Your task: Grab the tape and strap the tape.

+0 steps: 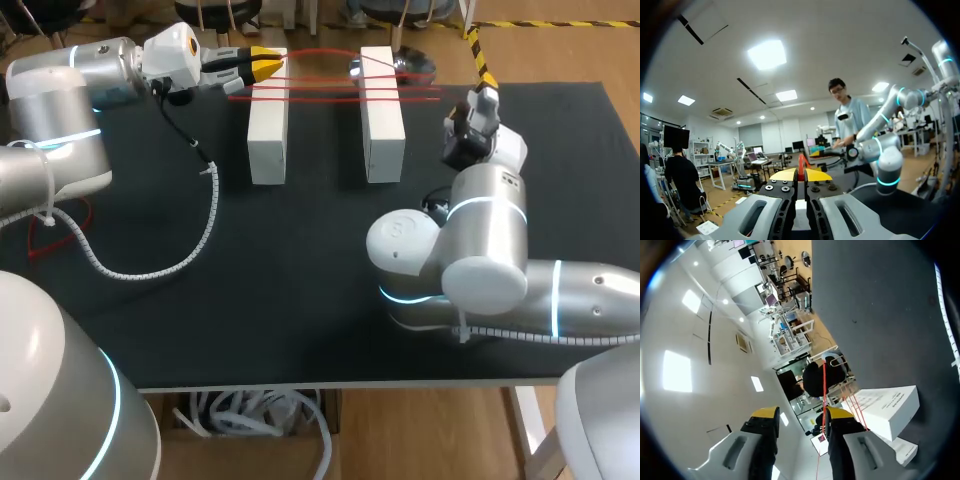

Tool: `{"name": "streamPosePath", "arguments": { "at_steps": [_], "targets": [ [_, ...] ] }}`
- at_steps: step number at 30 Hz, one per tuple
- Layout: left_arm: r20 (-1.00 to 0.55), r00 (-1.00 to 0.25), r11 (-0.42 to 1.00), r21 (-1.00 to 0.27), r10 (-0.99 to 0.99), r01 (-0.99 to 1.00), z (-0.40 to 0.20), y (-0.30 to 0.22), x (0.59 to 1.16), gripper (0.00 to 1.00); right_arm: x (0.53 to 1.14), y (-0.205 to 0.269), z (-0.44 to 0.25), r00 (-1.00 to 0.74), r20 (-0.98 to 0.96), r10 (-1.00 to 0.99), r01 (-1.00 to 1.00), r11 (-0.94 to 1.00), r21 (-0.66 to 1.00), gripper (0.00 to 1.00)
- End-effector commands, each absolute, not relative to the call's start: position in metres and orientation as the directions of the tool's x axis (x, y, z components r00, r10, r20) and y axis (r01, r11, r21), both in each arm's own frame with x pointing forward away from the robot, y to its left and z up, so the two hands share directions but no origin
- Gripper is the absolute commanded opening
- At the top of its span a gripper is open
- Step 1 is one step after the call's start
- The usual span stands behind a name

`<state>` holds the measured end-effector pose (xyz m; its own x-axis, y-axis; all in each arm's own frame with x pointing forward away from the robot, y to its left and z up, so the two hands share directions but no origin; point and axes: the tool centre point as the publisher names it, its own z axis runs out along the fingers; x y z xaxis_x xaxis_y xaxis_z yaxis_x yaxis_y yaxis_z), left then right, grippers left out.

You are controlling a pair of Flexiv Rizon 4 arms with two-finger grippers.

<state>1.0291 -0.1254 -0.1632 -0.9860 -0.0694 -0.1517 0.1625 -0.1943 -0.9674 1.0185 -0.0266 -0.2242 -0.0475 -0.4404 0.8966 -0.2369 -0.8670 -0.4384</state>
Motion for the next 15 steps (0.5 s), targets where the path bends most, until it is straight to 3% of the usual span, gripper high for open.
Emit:
{"name": "streamPosePath", "arguments": {
  "at_steps": [1, 5, 9, 15],
  "targets": [
    [-0.153, -0.986, -0.196, -0.967, -0.071, 0.164, -0.1641, -0.1257, 1.0291, 0.00, 1.0198, -0.0273, -0.2238, -0.043, 0.899, -0.435, -0.242, -0.869, -0.432, 0.33],
    [-0.153, -0.986, -0.196, -0.967, -0.071, 0.164, -0.1641, -0.1257, 1.0291, 0.00, 1.0204, -0.0276, -0.2246, -0.042, 0.902, -0.430, -0.244, -0.871, -0.426, 0.24],
    [-0.153, -0.986, -0.196, -0.967, -0.071, 0.164, -0.1641, -0.1257, 1.0291, 0.00, 1.0211, -0.0280, -0.2257, -0.040, 0.908, -0.417, -0.243, -0.877, -0.414, 0.00],
    [-0.153, -0.986, -0.196, -0.967, -0.071, 0.164, -0.1641, -0.1257, 1.0291, 0.00, 1.0220, -0.0285, -0.2267, -0.030, 0.943, -0.332, -0.232, -0.915, -0.329, 0.00]
  ]
}}
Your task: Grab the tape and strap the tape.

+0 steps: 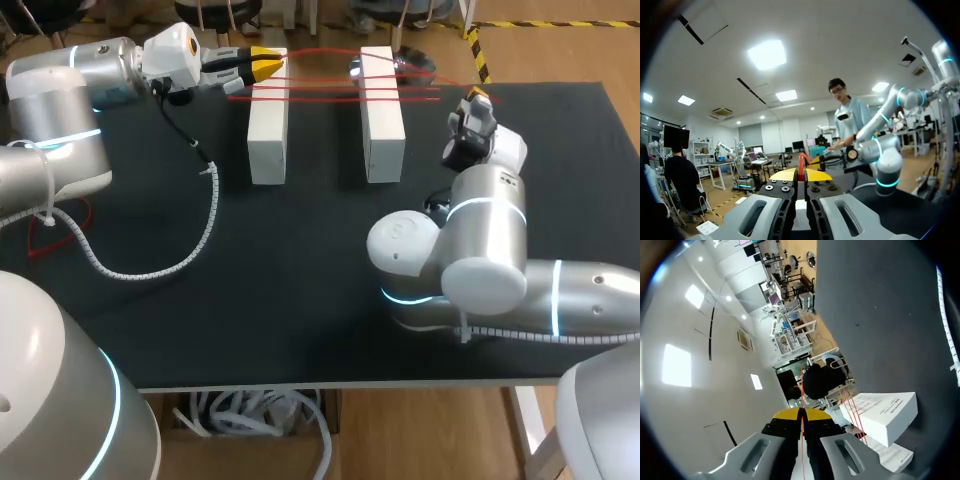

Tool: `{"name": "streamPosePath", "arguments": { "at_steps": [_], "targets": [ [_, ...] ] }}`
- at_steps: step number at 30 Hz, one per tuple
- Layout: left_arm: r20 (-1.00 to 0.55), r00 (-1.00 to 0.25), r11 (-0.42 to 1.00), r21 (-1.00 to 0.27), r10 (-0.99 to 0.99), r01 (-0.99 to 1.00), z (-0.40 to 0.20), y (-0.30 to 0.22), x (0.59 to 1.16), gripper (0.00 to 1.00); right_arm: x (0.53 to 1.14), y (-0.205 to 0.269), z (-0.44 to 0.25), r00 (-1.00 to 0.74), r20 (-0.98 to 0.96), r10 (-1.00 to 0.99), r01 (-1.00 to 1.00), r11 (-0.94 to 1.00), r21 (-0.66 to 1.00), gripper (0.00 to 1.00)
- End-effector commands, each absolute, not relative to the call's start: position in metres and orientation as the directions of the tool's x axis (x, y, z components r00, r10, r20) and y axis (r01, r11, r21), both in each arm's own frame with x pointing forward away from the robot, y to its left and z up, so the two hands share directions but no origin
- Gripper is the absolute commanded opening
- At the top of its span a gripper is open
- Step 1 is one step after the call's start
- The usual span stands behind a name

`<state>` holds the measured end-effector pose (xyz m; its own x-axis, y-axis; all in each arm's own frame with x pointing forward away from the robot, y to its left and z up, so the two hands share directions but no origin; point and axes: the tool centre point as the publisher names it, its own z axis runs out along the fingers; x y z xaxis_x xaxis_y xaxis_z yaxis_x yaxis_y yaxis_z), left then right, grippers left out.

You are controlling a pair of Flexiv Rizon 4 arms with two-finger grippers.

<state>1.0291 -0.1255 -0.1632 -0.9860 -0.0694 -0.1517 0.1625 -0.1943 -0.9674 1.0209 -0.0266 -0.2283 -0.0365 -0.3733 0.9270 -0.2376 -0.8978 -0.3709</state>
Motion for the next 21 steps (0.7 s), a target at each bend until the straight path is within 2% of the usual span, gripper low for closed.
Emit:
{"name": "streamPosePath", "arguments": {
  "at_steps": [1, 9, 13, 21],
  "targets": [
    [-0.153, -0.986, -0.196, -0.967, -0.071, 0.164, -0.164, -0.126, 1.029, 0.00, 1.022, -0.028, -0.228, -0.032, 0.956, -0.290, -0.226, -0.930, -0.290, 0.00],
    [-0.153, -0.986, -0.196, -0.967, -0.071, 0.164, -0.164, -0.126, 1.029, 0.00, 1.018, -0.029, -0.227, -0.023, 0.999, 0.046, -0.219, -0.975, 0.040, 0.00],
    [-0.153, -0.986, -0.196, -0.967, -0.071, 0.164, -0.164, -0.126, 1.029, 0.00, 1.018, -0.028, -0.214, 0.069, 0.997, 0.045, -0.271, -0.961, 0.062, 0.00],
    [-0.153, -0.986, -0.196, -0.967, -0.071, 0.164, -0.164, -0.126, 1.029, 0.00, 1.018, -0.028, -0.214, 0.069, 0.997, 0.045, -0.271, -0.961, 0.062, 0.00]
  ]
}}
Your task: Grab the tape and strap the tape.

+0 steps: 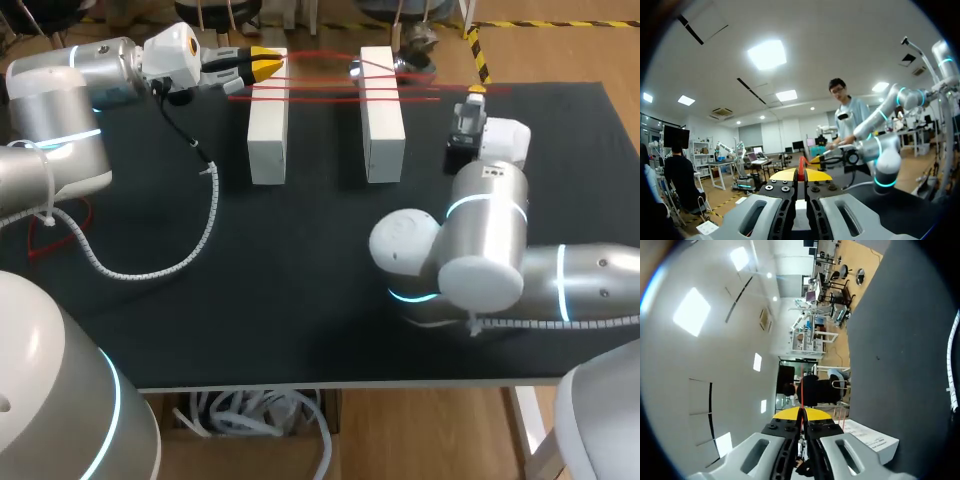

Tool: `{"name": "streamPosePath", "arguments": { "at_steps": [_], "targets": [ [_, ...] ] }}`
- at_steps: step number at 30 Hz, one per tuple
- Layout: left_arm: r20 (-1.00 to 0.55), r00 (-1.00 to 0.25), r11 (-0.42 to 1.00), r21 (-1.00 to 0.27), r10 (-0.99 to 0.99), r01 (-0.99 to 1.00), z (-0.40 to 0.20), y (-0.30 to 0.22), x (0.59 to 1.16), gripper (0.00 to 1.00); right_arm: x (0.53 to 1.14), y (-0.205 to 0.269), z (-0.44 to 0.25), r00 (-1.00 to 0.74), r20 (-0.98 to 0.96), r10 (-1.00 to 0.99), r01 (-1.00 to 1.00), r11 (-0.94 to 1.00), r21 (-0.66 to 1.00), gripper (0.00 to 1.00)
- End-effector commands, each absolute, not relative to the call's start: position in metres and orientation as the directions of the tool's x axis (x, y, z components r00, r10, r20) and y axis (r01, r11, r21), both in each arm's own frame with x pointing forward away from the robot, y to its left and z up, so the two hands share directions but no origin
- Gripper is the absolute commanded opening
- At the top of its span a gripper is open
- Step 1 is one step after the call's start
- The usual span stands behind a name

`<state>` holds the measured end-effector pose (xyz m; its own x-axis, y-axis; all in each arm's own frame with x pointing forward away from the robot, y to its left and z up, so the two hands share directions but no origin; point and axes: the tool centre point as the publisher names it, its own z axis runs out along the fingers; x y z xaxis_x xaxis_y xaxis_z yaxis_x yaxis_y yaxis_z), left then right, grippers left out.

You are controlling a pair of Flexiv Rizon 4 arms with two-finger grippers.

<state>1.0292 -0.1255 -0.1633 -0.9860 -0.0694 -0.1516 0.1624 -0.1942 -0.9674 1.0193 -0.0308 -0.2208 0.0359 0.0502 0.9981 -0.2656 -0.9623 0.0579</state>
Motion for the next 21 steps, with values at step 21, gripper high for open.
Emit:
{"name": "streamPosePath", "arguments": {
  "at_steps": [21],
  "targets": [
    [-0.153, -0.986, -0.196, -0.967, -0.071, 0.164, -0.164, -0.126, 1.029, 0.00, 1.016, -0.019, -0.198, -0.015, 0.955, 0.298, -0.203, -0.936, 0.289, 0.00]
  ]
}}
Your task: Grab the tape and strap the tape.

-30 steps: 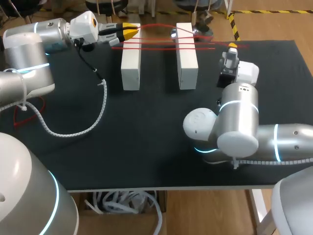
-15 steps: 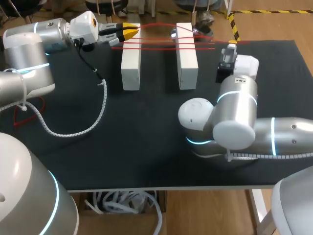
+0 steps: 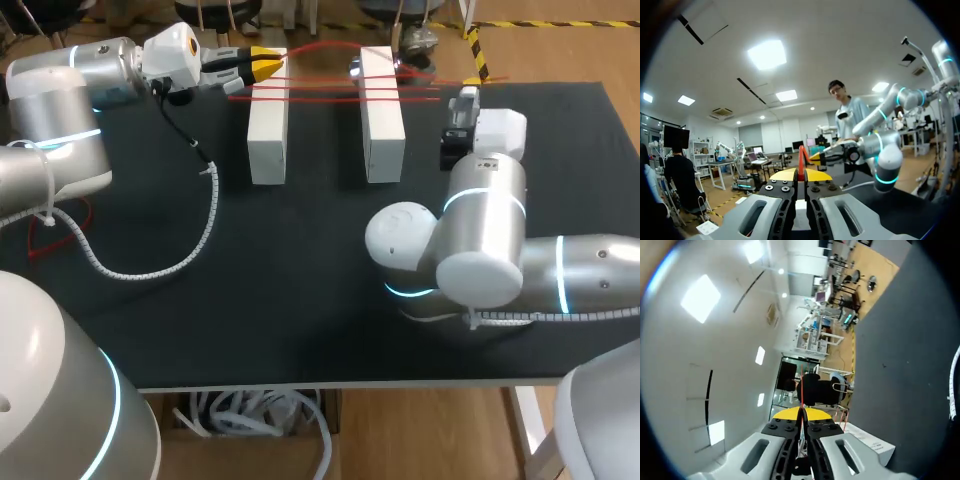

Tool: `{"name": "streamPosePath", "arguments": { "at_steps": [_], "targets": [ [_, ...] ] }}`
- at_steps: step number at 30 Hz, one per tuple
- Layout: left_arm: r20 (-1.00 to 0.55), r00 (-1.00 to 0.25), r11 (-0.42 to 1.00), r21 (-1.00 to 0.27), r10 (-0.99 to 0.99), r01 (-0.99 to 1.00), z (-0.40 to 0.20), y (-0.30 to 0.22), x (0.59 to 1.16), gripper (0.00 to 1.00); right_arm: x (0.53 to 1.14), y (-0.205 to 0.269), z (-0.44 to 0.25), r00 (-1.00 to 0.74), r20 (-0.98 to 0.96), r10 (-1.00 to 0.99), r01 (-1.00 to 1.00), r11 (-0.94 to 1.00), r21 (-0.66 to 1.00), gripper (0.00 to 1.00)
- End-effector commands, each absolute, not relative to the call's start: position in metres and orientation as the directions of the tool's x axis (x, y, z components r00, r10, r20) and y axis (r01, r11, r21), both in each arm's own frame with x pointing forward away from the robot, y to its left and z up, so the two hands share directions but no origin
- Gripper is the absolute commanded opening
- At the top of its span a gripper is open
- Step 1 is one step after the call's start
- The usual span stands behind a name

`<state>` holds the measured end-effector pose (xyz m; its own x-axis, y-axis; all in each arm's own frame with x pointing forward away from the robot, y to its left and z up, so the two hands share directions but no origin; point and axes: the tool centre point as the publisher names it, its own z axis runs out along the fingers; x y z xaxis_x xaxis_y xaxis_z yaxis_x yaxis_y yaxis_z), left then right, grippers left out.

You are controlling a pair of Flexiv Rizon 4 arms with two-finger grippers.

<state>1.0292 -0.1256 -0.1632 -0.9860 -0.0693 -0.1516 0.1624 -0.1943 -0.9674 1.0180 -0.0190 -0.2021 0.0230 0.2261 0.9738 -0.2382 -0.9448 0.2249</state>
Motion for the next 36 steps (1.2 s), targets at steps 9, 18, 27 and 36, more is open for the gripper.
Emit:
{"name": "streamPosePath", "arguments": {
  "at_steps": [9, 18, 27, 36],
  "targets": [
    [-0.153, -0.986, -0.196, -0.967, -0.071, 0.164, -0.164, -0.126, 1.029, 0.00, 1.010, -0.018, -0.184, -0.102, 0.908, 0.407, -0.177, -0.905, 0.386, 0.00],
    [-0.153, -0.986, -0.196, -0.967, -0.071, 0.164, -0.164, -0.126, 1.029, 0.00, 1.011, -0.018, -0.179, -0.118, 0.913, 0.389, -0.194, -0.911, 0.364, 0.00],
    [-0.065, -0.996, 0.128, -0.990, -0.057, 0.058, -0.161, -0.127, 1.031, 0.00, 1.011, -0.018, -0.179, -0.118, 0.913, 0.389, -0.194, -0.911, 0.364, 0.00],
    [-0.076, -0.990, 0.626, -0.779, -0.122, -0.018, -0.156, -0.133, 1.023, 0.00, 1.011, -0.018, -0.179, -0.118, 0.913, 0.389, -0.194, -0.911, 0.364, 0.00]
  ]
}}
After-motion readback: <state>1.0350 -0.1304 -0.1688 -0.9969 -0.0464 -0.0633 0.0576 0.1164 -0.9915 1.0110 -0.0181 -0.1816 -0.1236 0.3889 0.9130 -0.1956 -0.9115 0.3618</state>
